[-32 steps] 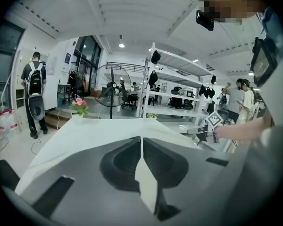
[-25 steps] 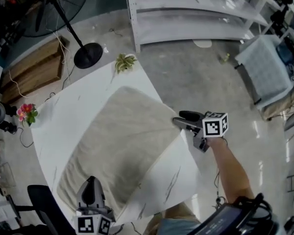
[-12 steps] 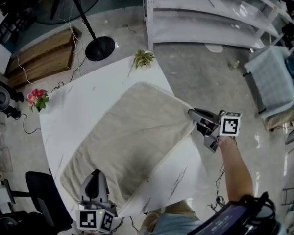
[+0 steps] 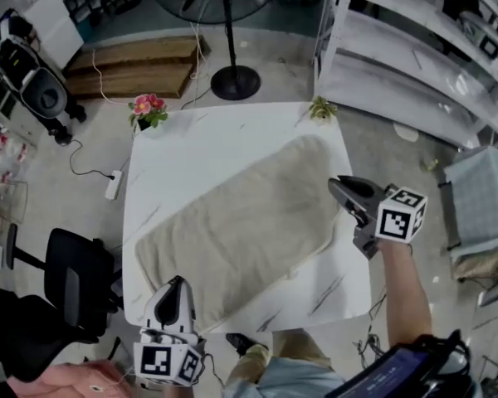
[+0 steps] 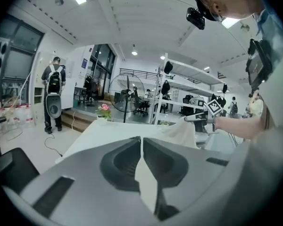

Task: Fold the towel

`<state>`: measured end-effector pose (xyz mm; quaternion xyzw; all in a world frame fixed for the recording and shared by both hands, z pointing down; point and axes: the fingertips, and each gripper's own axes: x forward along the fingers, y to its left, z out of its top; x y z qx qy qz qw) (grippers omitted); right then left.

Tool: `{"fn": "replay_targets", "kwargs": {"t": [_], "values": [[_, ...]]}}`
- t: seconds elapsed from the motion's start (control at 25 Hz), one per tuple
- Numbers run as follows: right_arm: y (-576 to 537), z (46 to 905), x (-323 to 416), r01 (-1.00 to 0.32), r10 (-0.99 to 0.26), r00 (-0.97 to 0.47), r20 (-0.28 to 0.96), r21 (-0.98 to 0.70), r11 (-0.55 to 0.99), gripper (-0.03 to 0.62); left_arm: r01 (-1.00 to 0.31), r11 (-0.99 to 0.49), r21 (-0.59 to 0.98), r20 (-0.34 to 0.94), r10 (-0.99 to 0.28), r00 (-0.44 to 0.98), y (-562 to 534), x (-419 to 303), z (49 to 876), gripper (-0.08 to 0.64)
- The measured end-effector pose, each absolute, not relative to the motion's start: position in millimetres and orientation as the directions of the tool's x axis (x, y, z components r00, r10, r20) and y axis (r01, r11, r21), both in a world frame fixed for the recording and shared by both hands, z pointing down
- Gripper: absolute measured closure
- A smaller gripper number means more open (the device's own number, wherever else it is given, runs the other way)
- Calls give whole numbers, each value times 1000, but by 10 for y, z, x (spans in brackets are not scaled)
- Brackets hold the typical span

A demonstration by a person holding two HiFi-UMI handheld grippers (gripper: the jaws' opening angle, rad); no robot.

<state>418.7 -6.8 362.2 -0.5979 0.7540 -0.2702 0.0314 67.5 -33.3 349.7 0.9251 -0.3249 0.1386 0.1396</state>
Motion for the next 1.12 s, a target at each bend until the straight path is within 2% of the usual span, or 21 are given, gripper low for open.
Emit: {"fn": "replay_targets", "kwargs": {"t": [0.24, 0.52, 0.76, 1.12], "values": [[-487, 3489, 3008, -891, -838, -430, 335, -309, 333, 554, -722, -668, 177, 290, -666, 687, -149, -79, 3325, 540], [-642, 3665, 1660, -810, -696, -584, 418, -236, 537, 554, -809, -557, 185, 267, -764, 587, 87, -909, 3241, 540], [-564, 3948, 743, -716, -565, -654, 503, -170, 677, 554, -859, -471, 201, 271, -816, 511, 240, -1413, 3287, 540], [-300, 4231, -218, -620, -455, -681, 574, -123, 775, 554, -877, -428, 216, 272, -837, 475, 263, -1886, 3319, 540]]}}
